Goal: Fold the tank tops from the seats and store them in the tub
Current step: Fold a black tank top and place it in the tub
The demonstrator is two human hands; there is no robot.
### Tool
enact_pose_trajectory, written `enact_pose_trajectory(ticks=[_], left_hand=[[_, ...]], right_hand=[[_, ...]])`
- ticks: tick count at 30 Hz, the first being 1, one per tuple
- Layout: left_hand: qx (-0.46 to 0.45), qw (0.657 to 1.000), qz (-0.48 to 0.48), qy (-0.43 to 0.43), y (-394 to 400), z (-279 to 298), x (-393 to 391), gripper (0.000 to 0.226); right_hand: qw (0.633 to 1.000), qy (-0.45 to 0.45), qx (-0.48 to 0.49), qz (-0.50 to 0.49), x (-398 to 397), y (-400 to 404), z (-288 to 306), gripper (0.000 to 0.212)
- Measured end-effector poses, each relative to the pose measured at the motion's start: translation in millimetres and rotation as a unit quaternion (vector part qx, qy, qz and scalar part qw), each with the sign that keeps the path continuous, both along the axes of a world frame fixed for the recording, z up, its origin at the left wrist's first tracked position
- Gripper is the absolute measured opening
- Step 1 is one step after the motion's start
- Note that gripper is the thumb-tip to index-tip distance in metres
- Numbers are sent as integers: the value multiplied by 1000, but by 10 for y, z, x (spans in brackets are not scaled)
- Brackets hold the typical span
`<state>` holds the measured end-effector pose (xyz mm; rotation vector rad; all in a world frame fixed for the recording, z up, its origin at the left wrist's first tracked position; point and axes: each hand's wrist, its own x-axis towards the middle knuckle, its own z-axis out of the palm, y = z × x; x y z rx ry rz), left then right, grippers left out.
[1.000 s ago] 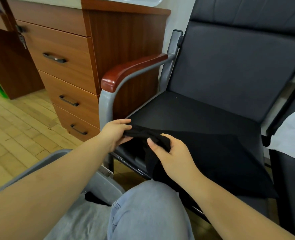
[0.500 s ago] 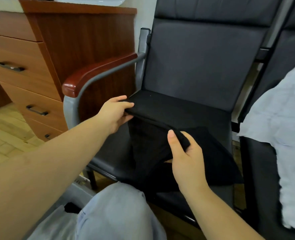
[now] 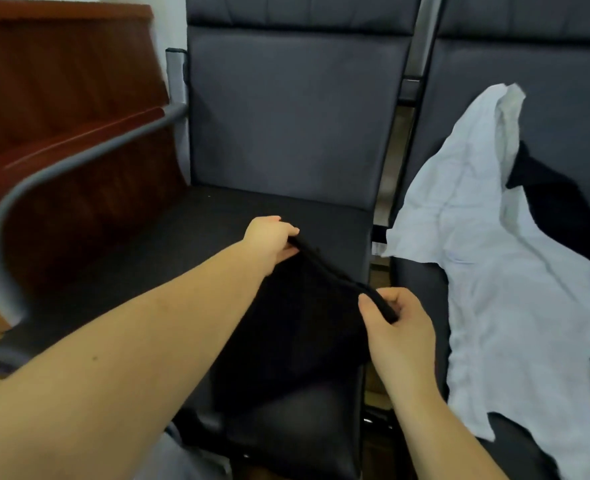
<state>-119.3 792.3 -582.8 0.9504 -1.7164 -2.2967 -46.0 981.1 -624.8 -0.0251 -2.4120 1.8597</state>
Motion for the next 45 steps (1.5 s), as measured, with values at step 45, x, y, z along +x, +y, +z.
enact_pose_trajectory(ticks=[45], left_hand=[[-257,920,-283,-85,-425,-377,1491,75]], right_hand=[[969,-143,145,137,-312,219,-1,43]])
